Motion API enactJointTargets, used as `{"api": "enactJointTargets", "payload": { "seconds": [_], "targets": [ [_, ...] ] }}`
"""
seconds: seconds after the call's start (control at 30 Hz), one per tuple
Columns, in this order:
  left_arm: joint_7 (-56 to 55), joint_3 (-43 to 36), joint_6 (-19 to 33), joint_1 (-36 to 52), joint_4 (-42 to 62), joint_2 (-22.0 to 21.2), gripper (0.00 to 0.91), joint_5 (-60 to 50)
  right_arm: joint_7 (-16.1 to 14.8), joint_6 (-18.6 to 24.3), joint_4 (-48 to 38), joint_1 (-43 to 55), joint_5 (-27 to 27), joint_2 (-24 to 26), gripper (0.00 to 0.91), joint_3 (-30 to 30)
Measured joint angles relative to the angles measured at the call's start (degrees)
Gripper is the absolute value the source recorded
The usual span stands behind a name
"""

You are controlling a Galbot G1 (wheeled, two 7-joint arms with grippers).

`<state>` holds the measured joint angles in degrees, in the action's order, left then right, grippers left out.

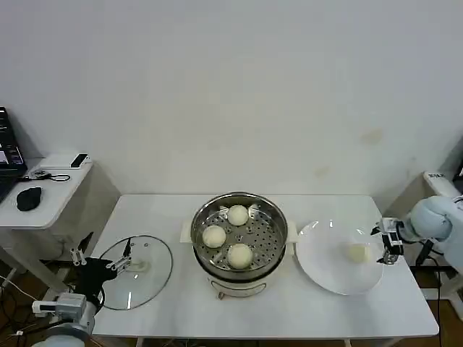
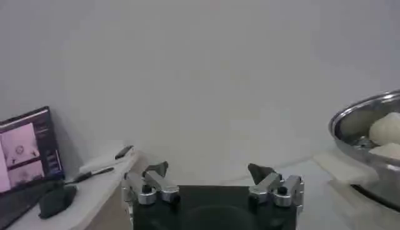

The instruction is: Take steamed baozi put them in steamer then cover it.

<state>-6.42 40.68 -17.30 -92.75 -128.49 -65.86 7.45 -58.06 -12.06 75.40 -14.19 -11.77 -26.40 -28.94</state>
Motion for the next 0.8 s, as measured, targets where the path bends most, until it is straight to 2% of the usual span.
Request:
{"api": "enactJointTargets", "payload": {
  "seconds": [0.4,0.8],
  "targets": [
    [-0.1,0.8,0.2,-0.4,0.6,-0.5,0.907,0.0,-0.1,-0.3,-6.1,0.1,-1.5,-5.5,0.907,-0.4],
    [-0.1,1.2,0.3,-0.7,0.7,-0.9,0.907,-0.1,-0.2,-1.4,-9.9,-0.2,-3.0,-8.9,0.776,-0.4]
  ]
}}
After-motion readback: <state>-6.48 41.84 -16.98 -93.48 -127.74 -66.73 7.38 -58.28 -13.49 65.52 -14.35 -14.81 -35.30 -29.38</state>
